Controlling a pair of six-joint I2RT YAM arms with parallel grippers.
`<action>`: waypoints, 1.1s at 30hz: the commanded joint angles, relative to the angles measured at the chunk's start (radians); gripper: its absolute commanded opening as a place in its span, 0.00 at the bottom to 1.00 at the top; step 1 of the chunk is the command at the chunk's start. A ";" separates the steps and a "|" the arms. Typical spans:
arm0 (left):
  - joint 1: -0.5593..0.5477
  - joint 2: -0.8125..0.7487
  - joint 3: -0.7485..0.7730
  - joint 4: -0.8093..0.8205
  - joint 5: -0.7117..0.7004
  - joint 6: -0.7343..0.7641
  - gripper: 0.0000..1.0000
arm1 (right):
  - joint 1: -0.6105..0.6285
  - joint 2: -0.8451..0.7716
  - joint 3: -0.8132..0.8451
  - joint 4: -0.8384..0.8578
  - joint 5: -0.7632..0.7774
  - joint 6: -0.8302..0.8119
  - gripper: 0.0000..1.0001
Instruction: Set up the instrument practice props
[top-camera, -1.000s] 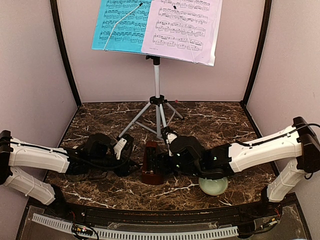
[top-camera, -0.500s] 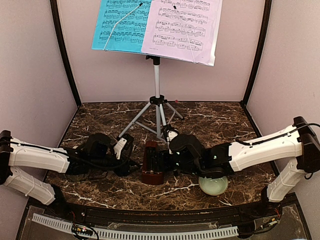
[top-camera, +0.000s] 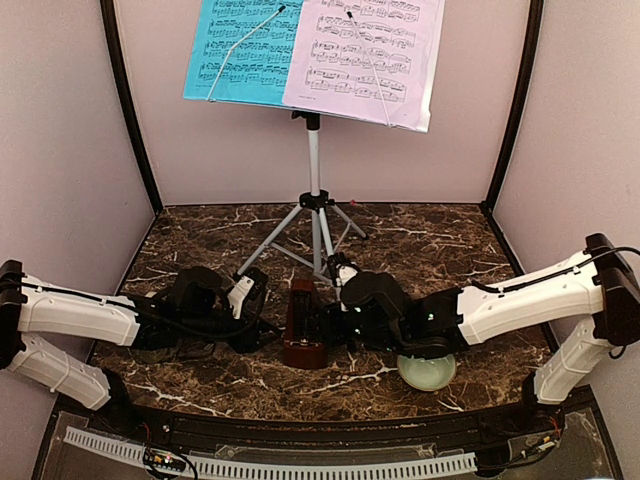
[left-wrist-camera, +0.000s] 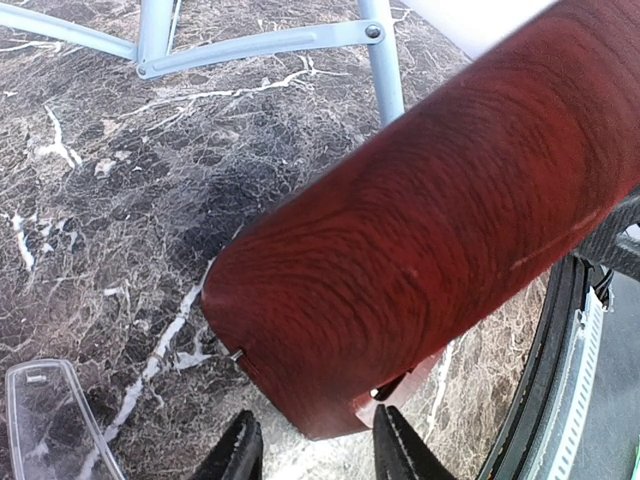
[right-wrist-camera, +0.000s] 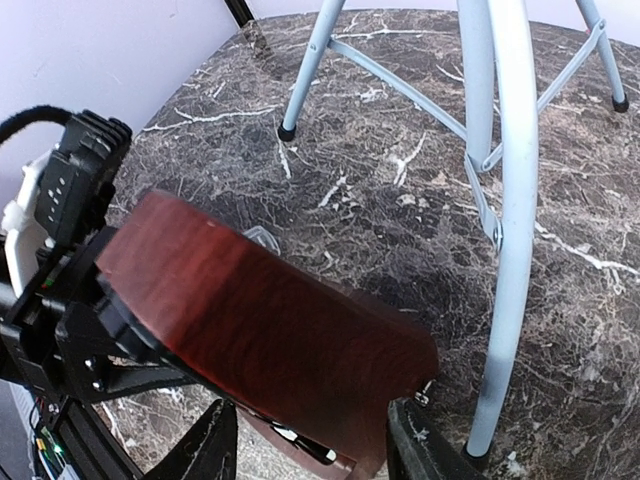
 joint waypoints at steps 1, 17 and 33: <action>-0.005 0.005 0.004 0.013 -0.002 0.009 0.41 | -0.010 -0.027 -0.036 0.034 0.005 0.011 0.51; -0.005 0.000 0.008 0.005 -0.004 0.012 0.41 | 0.026 -0.029 -0.034 0.098 -0.029 -0.015 0.82; -0.005 -0.039 -0.015 0.005 -0.015 0.011 0.41 | 0.050 0.036 0.080 0.024 0.103 0.007 0.95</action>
